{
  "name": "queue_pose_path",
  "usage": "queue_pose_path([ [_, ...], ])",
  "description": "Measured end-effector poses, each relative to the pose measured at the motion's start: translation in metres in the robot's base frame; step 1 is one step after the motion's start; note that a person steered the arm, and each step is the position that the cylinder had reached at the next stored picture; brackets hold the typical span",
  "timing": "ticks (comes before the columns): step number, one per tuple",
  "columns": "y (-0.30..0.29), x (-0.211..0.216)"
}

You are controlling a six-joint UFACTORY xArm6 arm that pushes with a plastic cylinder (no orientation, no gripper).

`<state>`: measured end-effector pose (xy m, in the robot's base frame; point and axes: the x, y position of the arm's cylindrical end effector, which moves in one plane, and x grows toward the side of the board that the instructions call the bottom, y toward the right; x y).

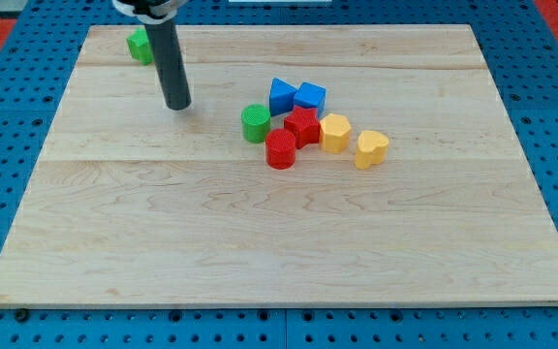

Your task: Move the blue cube to the top right diagonally to yellow hexagon

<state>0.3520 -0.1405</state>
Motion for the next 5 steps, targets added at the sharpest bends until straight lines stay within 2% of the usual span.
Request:
queue_pose_path([
  [1,0.012,0.008],
  [3,0.071,0.010],
  [5,0.154,0.010],
])
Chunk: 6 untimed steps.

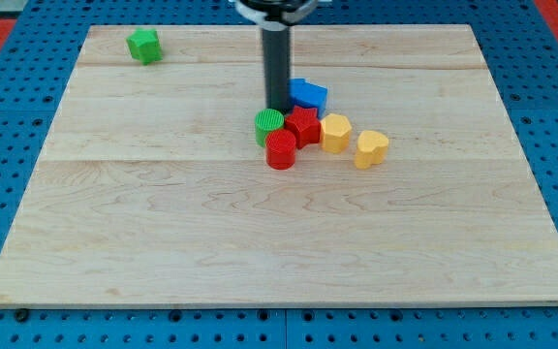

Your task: Move the blue cube to the top right diagonally to yellow hexagon

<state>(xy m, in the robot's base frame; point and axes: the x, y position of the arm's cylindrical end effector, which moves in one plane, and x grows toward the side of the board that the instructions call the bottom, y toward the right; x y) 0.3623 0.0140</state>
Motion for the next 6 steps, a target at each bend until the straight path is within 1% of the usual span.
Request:
queue_pose_path([
  [2,0.058,0.000],
  [3,0.107,0.006],
  [4,0.135,0.047],
  [5,0.142,0.081],
  [6,0.138,0.080],
])
